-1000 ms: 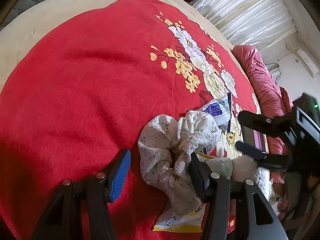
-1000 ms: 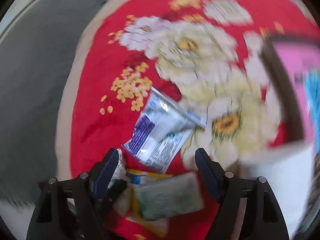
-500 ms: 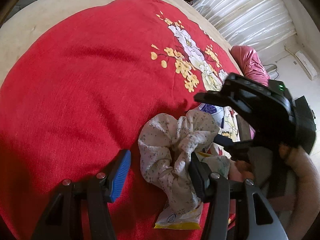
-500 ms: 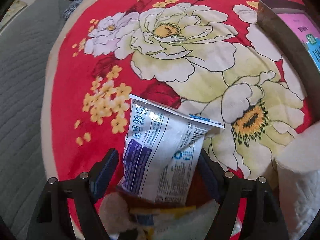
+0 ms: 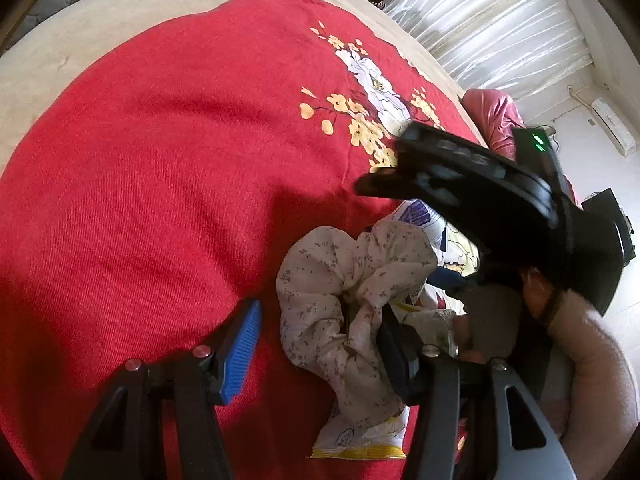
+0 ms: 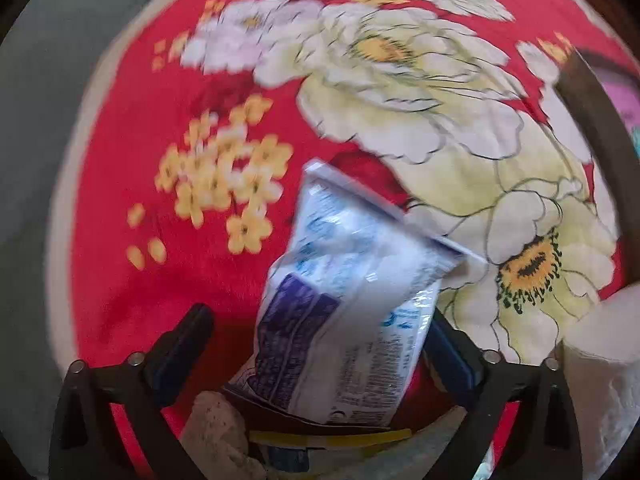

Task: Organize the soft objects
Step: 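Lift the wipes packet with the right tool while the left tool grasps the floral scrunchie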

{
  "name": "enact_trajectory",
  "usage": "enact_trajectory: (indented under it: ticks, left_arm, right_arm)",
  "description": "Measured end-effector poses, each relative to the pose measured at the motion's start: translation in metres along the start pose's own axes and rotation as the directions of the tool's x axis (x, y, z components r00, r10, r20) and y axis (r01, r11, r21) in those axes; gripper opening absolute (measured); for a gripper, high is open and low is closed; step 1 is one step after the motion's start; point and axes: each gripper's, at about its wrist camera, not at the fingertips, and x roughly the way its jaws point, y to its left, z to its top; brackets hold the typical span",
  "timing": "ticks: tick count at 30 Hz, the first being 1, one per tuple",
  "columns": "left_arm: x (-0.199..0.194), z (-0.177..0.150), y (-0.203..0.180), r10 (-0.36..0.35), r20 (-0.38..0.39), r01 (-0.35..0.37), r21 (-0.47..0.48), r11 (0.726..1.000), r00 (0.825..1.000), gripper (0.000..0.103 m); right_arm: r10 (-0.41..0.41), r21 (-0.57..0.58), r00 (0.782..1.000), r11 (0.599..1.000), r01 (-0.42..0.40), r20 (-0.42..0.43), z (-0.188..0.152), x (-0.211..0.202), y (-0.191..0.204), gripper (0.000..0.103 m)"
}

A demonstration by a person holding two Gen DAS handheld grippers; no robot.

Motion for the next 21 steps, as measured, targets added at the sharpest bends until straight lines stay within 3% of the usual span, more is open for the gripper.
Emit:
enact_trajectory:
  ticks: [1, 3, 5, 12, 15, 17, 21]
  left_arm:
    - [0.0, 0.0, 0.0, 0.002, 0.0, -0.002, 0.001, 1.0, 1.0, 0.057]
    - [0.0, 0.0, -0.001, 0.007, 0.001, -0.007, 0.004, 1.0, 1.0, 0.057]
    - [0.0, -0.001, -0.003, 0.013, 0.003, -0.013, 0.009, 1.0, 1.0, 0.057]
    - [0.0, -0.002, -0.007, 0.03, 0.014, -0.03, 0.029, 0.999, 0.999, 0.056]
    - [-0.004, -0.004, -0.008, 0.031, 0.036, -0.032, 0.029, 0.999, 0.999, 0.055]
    - [-0.008, -0.006, -0.011, 0.03, 0.058, -0.032, 0.036, 0.999, 0.998, 0.048]
    - [-0.022, -0.011, -0.018, 0.021, 0.12, -0.028, 0.058, 0.998, 0.992, 0.039]
  right_arm:
    - [0.016, 0.016, 1.0, 1.0, -0.016, 0.009, 0.001, -0.004, -0.007, 0.087]
    - [0.022, 0.032, 0.999, 0.999, -0.022, 0.026, 0.004, -0.012, -0.018, 0.063]
    - [0.075, 0.049, 0.996, 0.996, -0.077, 0.038, 0.005, -0.021, -0.03, 0.057]
    - [0.145, -0.056, 0.974, 0.989, -0.137, 0.175, -0.013, -0.078, -0.044, 0.055]
    - [0.179, -0.142, 0.946, 0.979, -0.145, 0.269, -0.024, -0.115, -0.037, 0.056]
    - [0.203, -0.183, 0.92, 0.972, -0.148, 0.336, -0.031, -0.144, -0.041, 0.056]
    - [0.205, -0.225, 0.886, 0.967, -0.118, 0.415, -0.041, -0.179, -0.05, 0.056]
